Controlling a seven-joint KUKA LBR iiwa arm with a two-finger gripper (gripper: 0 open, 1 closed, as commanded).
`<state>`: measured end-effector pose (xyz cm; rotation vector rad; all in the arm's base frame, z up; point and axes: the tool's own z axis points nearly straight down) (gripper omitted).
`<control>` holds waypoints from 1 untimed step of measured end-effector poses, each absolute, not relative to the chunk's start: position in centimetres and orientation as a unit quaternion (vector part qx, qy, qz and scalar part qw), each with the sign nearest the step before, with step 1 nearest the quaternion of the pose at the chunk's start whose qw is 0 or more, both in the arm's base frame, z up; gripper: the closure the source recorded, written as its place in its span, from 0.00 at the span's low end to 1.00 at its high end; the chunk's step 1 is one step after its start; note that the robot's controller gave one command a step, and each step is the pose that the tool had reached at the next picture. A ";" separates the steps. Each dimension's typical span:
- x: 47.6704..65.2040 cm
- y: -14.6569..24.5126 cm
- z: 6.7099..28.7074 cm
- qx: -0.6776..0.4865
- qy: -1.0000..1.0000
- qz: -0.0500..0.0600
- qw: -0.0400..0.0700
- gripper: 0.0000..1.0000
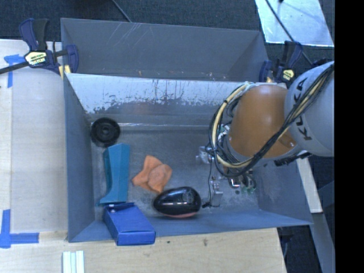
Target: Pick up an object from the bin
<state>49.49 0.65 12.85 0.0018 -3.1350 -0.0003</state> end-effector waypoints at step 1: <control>49.7 0.7 13.3 0.001 -1.000 0.000 -0.001 0.00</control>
Offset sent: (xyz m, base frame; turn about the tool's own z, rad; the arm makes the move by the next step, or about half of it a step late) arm 0.0140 0.0440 -0.0545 -0.0838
